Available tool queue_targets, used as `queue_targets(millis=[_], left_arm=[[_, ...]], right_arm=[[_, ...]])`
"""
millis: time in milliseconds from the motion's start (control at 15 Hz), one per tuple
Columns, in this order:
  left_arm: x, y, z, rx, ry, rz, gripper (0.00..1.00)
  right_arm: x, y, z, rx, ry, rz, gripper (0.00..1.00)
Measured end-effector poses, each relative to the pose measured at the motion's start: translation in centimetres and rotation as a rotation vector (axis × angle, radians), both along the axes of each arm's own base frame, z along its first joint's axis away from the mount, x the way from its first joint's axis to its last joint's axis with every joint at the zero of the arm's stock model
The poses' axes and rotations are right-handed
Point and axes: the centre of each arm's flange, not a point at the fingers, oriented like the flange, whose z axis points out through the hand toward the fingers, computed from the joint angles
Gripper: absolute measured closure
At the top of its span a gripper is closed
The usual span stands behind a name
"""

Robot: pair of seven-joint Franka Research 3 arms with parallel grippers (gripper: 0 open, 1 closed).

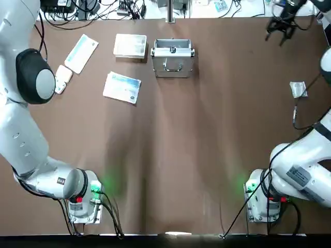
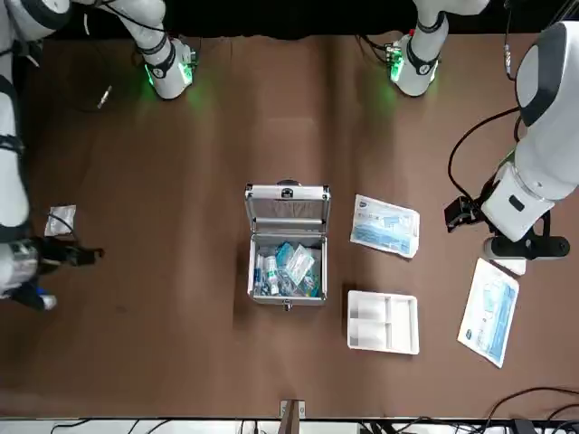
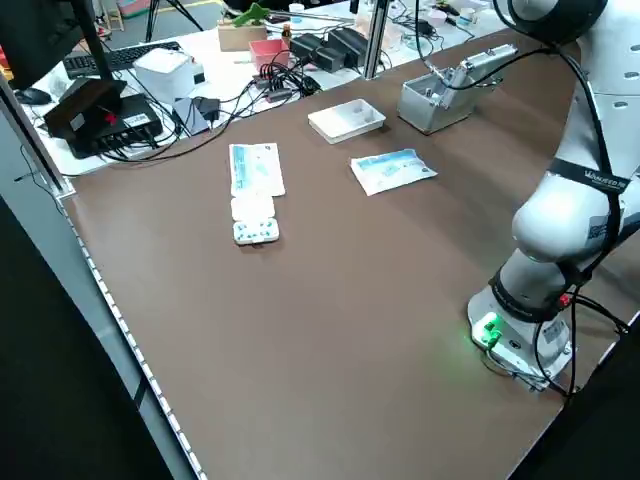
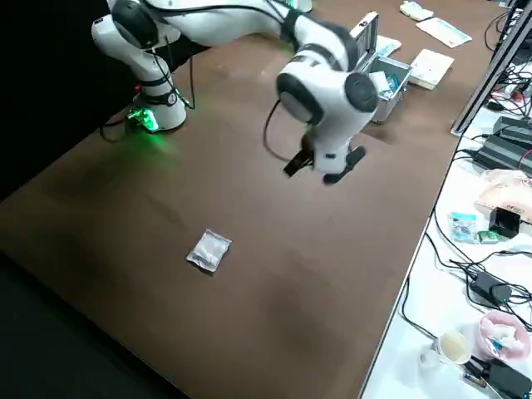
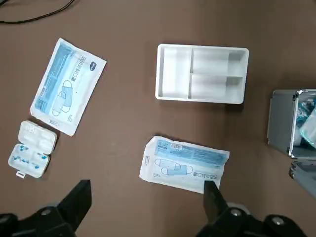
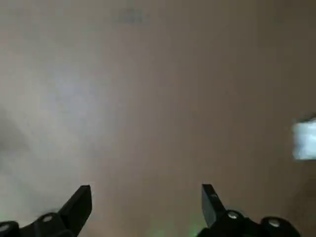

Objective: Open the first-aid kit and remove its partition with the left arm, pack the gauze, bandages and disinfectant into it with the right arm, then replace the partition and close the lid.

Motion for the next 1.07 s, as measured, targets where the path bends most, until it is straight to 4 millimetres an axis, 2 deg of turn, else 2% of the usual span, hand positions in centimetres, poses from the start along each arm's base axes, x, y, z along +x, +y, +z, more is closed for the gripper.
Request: queue_targets(millis=[267, 467, 733, 800, 933, 1067], left_arm=[[0.1, 0.7, 0.0, 0.000, 0.000, 0.011, 0.00], [0.2, 1.0, 0.0, 0.000, -0.001, 0.015, 0.00], [0.2, 1.0, 0.0, 0.000, -0.001, 0.015, 0.00], [0.2, 1.1, 0.0, 0.000, -0.001, 0.018, 0.00], [0.2, 1.3, 0.0, 0.000, -0.001, 0.020, 0.00], [0.2, 1.3, 0.0, 0.000, -0.001, 0.021, 0.00]], right_arm=[[-5.1, -9.3, -2.7, -0.046, 0.069, 0.061, 0.04], [-8.2, -13.7, -6.5, -0.081, 0.081, 0.090, 0.05], [-12.4, -17.2, -13.5, -0.145, 0.019, 0.148, 0.06], [-14.1, -18.3, -15.4, -0.175, 0.011, 0.176, 0.07], [-14.8, -19.1, -15.7, -0.208, 0.021, 0.211, 0.07], [-14.8, -19.1, -15.8, -0.214, 0.025, 0.225, 0.18]])
